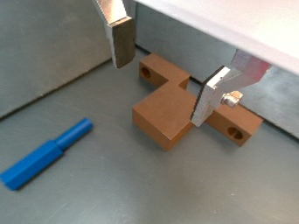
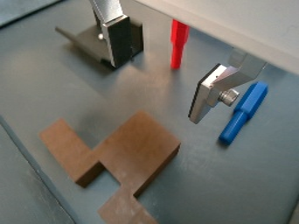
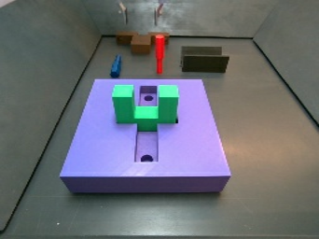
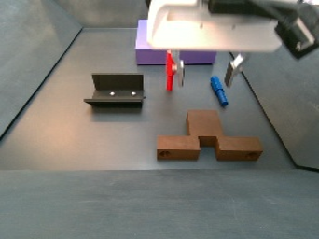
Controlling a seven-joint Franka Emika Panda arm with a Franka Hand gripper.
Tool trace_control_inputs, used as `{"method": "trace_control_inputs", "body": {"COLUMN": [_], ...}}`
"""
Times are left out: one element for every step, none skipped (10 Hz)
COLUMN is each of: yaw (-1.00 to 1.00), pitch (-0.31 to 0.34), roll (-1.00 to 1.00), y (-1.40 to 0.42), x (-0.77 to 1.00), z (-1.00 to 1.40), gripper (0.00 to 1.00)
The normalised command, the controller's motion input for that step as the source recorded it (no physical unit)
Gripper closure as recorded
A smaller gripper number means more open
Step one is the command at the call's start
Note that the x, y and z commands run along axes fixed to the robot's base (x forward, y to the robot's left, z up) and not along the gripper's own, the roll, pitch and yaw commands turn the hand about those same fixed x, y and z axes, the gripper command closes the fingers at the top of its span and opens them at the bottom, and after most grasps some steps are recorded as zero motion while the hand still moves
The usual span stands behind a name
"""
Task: Pick up the brown object. Move up. Place the brown object on the fixture. Regrasp the brown object. Move to above the board. Insert the brown object.
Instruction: Pick up the brown object.
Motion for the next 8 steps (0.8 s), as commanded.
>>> {"method": "trace_control_inputs", "body": {"yaw": [0.00,-0.02,-0.05,-0.14,-0.19,-0.18,-0.09,-0.01], "pitch": [-0.033,-0.034,-0.034,-0.011,-0.110,-0.119,-0.114,-0.100], "roll": [-0.05,-0.10,-0.13,-0.24,-0.43,-0.43,-0.36,-0.26], "y": [0.15,0.16,0.18,0.22,0.25,0.24,0.17,0.05], "x": [0.00,0.05,0.03,0.00,-0.02,0.00,0.00,0.00], "z": [-0.57,-0.54,-0.50,-0.26,-0.08,-0.10,-0.13,-0.15], "gripper": [0.00,0.00,0.00,0.00,0.00,0.00,0.00,0.00]}}
